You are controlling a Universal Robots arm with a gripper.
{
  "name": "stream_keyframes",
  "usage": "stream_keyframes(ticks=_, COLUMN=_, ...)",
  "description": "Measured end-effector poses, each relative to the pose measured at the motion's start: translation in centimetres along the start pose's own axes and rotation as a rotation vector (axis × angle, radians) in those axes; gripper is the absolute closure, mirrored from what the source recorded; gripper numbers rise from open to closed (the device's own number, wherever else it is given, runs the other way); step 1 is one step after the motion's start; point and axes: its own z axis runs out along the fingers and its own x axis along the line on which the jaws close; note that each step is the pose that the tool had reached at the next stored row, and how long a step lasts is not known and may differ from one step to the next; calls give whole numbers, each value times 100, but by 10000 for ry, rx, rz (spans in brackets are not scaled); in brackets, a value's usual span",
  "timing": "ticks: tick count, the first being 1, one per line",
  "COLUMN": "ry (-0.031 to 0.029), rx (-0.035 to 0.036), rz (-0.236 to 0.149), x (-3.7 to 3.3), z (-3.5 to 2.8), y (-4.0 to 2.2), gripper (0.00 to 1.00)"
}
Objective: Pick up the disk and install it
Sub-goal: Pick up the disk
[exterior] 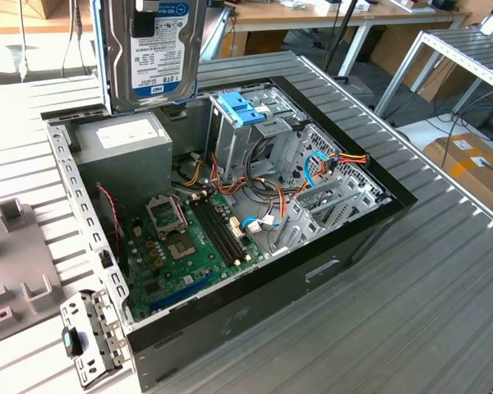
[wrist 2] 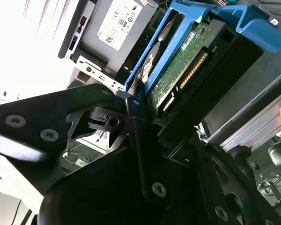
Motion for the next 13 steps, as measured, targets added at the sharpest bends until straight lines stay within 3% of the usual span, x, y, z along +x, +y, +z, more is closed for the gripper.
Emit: stream_keyframes(ticks=13, ry=0, rx=0, rz=0, x=67, z=-1, y=2, gripper=64)
